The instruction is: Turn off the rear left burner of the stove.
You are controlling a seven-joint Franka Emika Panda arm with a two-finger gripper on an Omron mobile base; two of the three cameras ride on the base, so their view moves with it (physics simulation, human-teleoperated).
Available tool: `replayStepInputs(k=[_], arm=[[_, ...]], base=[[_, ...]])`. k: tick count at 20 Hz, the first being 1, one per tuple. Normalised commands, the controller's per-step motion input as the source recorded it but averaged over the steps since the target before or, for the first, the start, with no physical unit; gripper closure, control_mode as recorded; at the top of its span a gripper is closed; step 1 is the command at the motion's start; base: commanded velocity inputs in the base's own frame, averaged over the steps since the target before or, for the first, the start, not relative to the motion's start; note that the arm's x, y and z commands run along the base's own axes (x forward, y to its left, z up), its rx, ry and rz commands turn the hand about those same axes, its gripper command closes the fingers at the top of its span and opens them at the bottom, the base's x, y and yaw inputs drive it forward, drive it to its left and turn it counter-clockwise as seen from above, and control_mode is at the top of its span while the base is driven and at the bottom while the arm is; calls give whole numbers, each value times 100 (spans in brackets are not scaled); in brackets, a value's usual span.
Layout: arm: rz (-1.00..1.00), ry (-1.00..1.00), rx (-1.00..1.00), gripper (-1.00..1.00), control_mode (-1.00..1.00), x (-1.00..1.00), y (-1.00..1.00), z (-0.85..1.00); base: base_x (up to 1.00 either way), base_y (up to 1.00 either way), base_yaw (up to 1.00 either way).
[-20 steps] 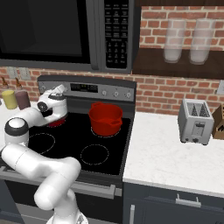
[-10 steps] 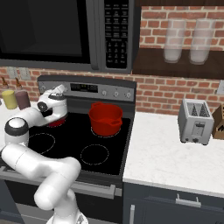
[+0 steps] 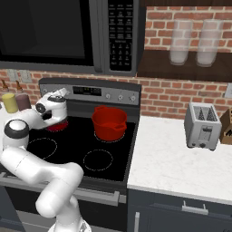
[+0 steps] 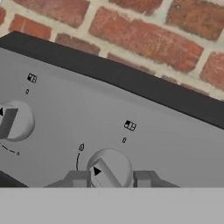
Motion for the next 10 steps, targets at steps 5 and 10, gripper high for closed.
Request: replayStepInputs(k=[5,10], arm=[[-22,10,12,100,-100,7,0,0],[-26,9,19,100,-100,8,0,0]], base=[[0,0,0],[0,0,0]])
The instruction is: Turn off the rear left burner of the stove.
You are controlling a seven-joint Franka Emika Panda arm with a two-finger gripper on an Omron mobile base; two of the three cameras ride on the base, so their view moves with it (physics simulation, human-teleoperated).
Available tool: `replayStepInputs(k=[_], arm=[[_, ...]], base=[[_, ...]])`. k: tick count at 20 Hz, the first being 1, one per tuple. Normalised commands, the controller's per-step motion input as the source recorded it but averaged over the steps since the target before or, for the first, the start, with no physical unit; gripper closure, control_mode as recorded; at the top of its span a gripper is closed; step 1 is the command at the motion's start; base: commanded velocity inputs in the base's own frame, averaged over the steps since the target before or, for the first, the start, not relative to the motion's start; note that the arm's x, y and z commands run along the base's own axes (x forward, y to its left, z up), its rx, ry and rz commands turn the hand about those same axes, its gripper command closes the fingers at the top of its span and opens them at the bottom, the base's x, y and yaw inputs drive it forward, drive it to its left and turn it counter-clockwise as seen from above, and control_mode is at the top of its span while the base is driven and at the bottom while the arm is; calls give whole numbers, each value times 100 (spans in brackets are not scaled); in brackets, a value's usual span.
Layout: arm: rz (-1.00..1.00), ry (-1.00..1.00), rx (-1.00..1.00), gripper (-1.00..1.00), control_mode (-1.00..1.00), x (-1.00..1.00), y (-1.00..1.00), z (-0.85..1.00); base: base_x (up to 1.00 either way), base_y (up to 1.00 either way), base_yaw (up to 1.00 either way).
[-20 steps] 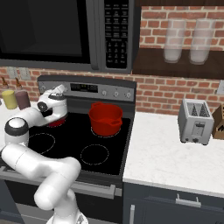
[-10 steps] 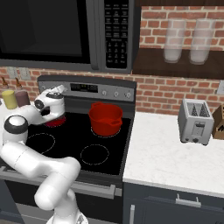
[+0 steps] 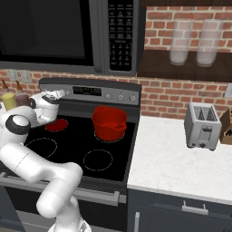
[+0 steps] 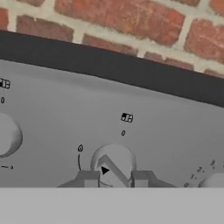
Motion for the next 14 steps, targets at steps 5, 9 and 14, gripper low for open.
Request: replayStepInputs(k=[5,9,14], arm=[[-33,8,28,100,-100,6,0,0],[-36,6,34,100,-100,1,-6,-2],[-39,4,39,100,-100,0,-13,-3]], base=[[0,0,0],[0,0,0],[0,0,0]])
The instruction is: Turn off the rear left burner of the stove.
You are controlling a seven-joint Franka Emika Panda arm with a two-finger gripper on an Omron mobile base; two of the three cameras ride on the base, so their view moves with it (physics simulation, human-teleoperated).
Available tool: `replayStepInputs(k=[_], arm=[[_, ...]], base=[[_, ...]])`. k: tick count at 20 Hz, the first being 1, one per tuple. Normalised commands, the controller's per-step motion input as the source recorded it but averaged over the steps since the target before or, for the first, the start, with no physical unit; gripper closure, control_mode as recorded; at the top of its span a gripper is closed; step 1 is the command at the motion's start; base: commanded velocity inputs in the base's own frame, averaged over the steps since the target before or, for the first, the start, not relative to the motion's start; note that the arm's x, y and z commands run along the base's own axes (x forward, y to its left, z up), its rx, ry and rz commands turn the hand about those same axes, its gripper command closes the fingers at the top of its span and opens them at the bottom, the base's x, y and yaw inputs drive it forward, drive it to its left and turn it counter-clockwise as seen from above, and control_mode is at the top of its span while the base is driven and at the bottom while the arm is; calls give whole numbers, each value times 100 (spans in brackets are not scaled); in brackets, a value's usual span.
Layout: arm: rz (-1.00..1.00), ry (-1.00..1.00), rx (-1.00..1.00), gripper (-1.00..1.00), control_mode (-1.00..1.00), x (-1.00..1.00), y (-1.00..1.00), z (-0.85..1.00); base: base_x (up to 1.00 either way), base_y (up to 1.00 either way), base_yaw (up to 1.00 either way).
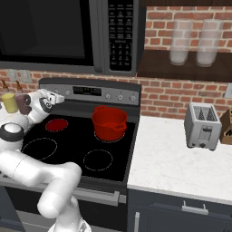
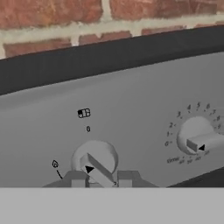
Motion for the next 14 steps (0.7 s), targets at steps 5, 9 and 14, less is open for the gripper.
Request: replayStepInputs(k=[5,9,14], arm=[[-41,2,40,100,-100,0,-12,-5],[-42,1,42,100,-100,0,-13,-6],[-43,0,42,100,-100,0,-16,-8]], base=[[0,0,0],[0,0,0],[0,0,0]])
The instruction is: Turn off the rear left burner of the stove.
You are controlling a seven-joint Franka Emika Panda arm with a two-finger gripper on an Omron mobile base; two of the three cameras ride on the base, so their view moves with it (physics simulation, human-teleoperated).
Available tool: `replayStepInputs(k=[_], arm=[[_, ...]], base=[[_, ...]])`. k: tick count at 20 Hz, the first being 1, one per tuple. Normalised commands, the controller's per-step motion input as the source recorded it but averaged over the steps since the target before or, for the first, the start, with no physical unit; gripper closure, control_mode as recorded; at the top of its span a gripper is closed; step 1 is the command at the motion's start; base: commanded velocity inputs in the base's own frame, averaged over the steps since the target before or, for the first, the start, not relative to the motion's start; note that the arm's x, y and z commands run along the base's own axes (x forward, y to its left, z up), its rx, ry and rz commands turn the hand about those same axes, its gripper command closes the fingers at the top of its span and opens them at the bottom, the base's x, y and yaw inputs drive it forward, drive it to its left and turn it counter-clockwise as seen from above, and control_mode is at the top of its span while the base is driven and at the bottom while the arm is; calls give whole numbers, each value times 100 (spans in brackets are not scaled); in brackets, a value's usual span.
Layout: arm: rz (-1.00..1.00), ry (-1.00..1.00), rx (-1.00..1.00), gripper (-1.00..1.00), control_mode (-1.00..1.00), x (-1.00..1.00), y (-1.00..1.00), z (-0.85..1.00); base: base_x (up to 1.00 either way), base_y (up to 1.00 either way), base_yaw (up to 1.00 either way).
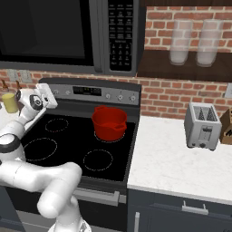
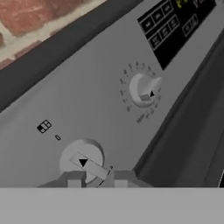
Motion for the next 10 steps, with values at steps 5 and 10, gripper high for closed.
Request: replayStepInputs(k=[5,10], arm=[[-44,0,43,100,-100,0,-26,-10],[-42,0,37,100,-100,0,-36,-7]], base=[[0,0,0],[0,0,0]])
